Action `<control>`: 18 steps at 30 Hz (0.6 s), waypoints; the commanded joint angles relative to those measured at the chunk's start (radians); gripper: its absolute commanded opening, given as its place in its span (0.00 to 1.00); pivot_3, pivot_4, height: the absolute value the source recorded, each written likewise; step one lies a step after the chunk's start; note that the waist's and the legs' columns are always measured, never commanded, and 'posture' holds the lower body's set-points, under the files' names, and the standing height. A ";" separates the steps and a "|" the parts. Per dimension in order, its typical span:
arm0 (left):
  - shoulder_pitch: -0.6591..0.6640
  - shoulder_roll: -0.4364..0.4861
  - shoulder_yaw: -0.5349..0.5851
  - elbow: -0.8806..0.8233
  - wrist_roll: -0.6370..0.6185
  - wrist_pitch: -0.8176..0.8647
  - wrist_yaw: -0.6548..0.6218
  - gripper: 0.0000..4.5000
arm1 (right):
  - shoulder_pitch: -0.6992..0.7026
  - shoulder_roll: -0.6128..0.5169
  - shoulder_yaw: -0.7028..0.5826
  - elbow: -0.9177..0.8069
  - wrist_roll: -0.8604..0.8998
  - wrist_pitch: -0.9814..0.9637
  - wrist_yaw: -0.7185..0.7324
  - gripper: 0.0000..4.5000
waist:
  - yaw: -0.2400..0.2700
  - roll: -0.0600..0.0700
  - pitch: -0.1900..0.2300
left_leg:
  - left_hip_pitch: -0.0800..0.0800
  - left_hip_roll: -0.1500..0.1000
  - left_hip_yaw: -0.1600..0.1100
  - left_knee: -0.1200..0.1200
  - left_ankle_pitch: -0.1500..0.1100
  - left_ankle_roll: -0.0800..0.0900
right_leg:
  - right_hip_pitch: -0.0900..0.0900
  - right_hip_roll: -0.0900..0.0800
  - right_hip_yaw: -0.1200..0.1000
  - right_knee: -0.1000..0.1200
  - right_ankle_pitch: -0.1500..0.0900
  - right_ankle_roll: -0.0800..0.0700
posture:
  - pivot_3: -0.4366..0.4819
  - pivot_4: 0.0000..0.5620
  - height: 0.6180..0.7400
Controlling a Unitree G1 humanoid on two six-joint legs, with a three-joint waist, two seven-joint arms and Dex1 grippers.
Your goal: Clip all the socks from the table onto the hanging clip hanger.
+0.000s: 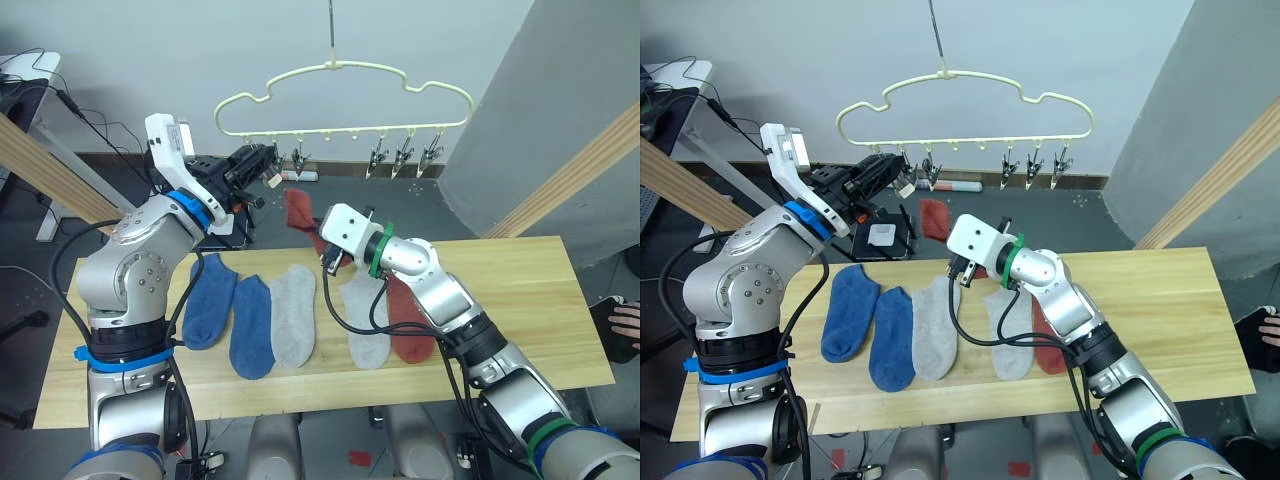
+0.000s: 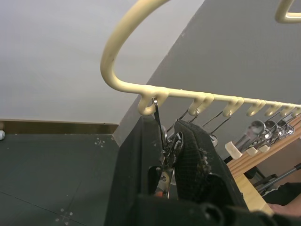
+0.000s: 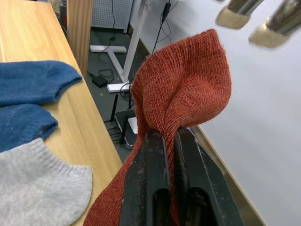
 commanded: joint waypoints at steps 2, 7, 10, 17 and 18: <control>-0.003 0.006 0.009 -0.060 -0.019 -0.007 -0.001 0.10 | -0.024 0.023 -0.015 -0.017 0.002 -0.043 -0.002 0.00 | 0.000 0.000 0.000 | 0.000 0.000 0.000 0.000 0.000 0.000 | 0.000 0.000 0.000 0.000 0.000 0.000 | 0.37 0.66 1.00; -0.002 0.006 0.009 -0.060 -0.018 -0.008 0.002 0.10 | -0.030 0.028 -0.016 -0.011 0.004 -0.062 0.004 0.00 | 0.001 0.000 0.000 | 0.000 0.000 0.000 0.000 0.000 0.000 | 0.000 0.000 0.000 0.000 0.000 0.000 | 0.38 0.66 1.00; -0.001 0.006 0.008 -0.062 -0.017 -0.009 0.003 0.10 | -0.025 0.028 -0.011 -0.023 0.009 -0.072 0.016 0.00 | 0.001 0.000 0.000 | 0.000 0.000 0.000 0.000 0.000 0.000 | 0.000 0.000 0.000 0.000 0.000 0.000 | 0.38 0.66 1.00; 0.003 -0.001 0.008 -0.068 -0.022 -0.008 0.008 0.10 | -0.013 0.032 -0.004 -0.016 -0.002 -0.076 0.016 0.00 | 0.001 0.000 0.000 | 0.000 0.000 0.000 0.000 0.000 0.000 | 0.000 0.000 0.000 0.000 0.000 0.000 | 0.38 0.65 1.00; 0.004 -0.002 0.008 -0.070 -0.023 -0.006 0.009 0.10 | -0.015 0.034 -0.005 -0.013 -0.005 -0.079 0.012 0.00 | 0.001 0.000 0.000 | 0.000 0.000 0.000 0.000 0.000 0.000 | 0.000 0.000 0.000 0.000 0.000 0.000 | 0.38 0.65 1.00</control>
